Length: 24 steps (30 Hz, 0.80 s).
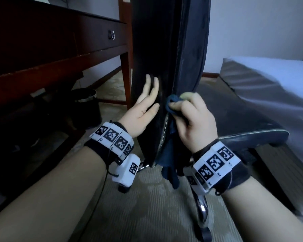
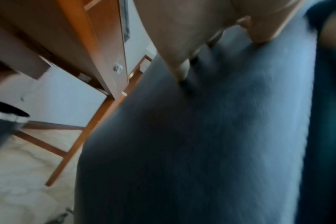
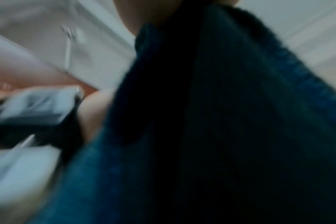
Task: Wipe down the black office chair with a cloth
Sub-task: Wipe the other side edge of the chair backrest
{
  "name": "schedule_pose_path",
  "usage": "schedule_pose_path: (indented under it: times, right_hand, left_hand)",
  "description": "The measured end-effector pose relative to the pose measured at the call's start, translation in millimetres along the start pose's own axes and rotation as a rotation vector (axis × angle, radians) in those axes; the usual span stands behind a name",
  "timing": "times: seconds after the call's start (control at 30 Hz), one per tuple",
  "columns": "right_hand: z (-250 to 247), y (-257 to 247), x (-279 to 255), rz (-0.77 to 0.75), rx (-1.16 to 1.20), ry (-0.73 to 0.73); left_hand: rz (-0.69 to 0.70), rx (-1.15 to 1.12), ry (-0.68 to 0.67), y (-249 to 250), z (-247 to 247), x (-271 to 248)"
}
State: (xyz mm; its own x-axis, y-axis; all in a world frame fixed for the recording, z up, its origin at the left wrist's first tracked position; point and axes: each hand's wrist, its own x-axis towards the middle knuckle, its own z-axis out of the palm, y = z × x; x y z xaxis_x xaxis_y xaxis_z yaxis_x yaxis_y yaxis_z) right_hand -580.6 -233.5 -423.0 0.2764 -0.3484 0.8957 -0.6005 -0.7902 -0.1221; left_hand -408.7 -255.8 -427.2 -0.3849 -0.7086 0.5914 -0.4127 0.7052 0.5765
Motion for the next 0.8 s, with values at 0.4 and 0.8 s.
schedule_pose_path:
  times: [0.4,0.8]
  right_hand:
    - [9.2,-13.4,3.8,0.055,0.005,0.108]
    - [9.7,-17.1,-2.0,0.119,0.007,0.140]
  left_hand:
    - [0.003,-0.088,0.081,-18.3,22.1,-23.4]
    - [-0.075,-0.080,0.097,-23.4,31.9,-34.3]
